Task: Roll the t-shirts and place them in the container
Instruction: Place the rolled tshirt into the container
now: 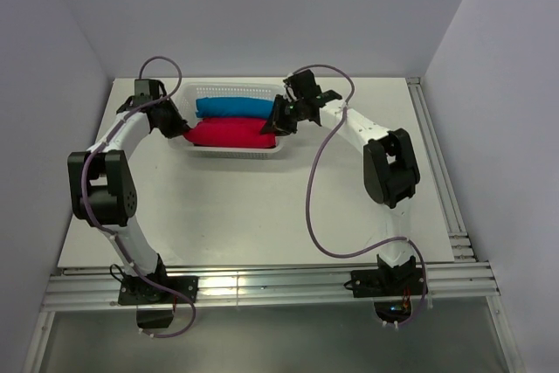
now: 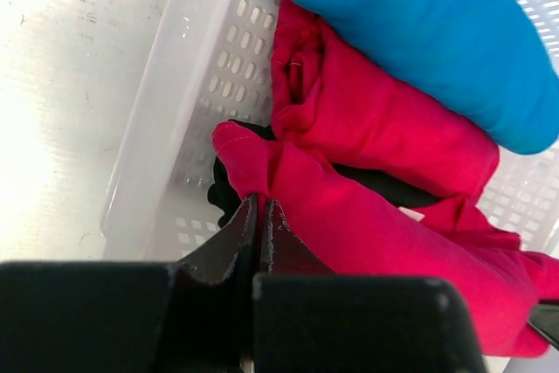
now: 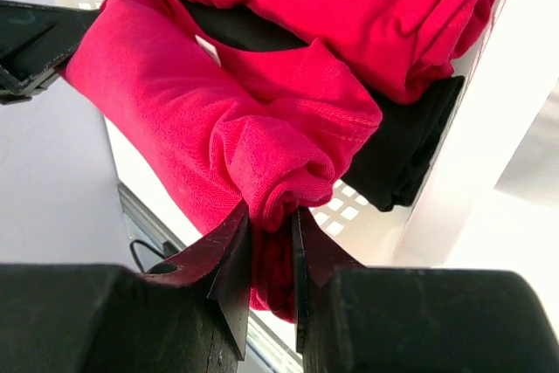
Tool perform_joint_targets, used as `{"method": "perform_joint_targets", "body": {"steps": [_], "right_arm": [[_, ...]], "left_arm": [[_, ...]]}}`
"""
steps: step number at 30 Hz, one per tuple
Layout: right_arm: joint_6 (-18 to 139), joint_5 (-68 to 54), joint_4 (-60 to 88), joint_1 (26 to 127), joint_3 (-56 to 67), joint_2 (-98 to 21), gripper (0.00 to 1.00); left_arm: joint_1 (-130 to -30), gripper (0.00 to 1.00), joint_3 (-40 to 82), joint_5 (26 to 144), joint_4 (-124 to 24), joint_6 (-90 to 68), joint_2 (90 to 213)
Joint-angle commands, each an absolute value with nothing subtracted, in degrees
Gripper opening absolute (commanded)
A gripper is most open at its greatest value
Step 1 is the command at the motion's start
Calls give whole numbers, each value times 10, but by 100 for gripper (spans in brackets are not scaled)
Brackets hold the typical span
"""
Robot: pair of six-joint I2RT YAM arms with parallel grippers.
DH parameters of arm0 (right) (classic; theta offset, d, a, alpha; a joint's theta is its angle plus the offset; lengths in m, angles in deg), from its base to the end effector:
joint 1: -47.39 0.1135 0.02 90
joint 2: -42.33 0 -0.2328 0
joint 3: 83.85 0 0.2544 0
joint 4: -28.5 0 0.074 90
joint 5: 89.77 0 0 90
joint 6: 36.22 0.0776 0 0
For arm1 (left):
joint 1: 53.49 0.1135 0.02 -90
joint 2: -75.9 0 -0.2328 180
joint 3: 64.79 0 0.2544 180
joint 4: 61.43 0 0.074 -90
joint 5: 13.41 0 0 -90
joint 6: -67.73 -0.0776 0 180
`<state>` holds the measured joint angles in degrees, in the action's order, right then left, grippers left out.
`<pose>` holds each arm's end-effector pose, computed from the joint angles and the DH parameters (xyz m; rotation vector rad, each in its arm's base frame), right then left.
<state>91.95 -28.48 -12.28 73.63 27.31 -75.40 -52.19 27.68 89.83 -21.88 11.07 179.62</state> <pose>0.4116 0.2445 0.1860 0.0116 2.5698 1.0857 0.4195 -0.0083 0.1741 -0.6446 2.4136 -0.5237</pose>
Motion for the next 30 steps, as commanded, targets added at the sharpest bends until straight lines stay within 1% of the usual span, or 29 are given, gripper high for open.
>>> {"method": "perform_joint_targets", "body": {"steps": [1, 9, 13, 18, 20, 21, 22, 23, 25, 29, 30], "right_arm": [[893, -261, -172, 739, 289, -752, 0], [879, -217, -171, 763, 272, -775, 0], [866, -175, -184, 768, 274, -782, 0], [845, -133, -202, 775, 278, -786, 4], [838, -119, -207, 777, 275, -784, 13], [836, -115, -207, 778, 273, -777, 21], [837, -109, -204, 778, 268, -771, 36], [839, -101, -200, 778, 257, -765, 40], [839, -101, -194, 776, 249, -748, 44], [838, -82, -203, 773, 254, -725, 45], [837, -79, -206, 772, 255, -720, 45]], "left_arm": [[-516, 0, 305, 864, -211, 86, 1810], [-523, 0, 314, 836, -205, 82, 1822], [-525, 0, 317, 827, -202, 81, 1827], [-529, 0, 322, 815, -198, 80, 1831], [-529, 0, 326, 810, -195, 80, 1831], [-529, 0, 328, 808, -193, 80, 1831], [-530, 0, 331, 808, -191, 80, 1831], [-529, 0, 333, 808, -190, 79, 1831], [-530, 0, 339, 808, -185, 80, 1831], [-529, 1, 345, 804, -182, 81, 1827], [-530, 7, 345, 804, -181, 81, 1825]]}}
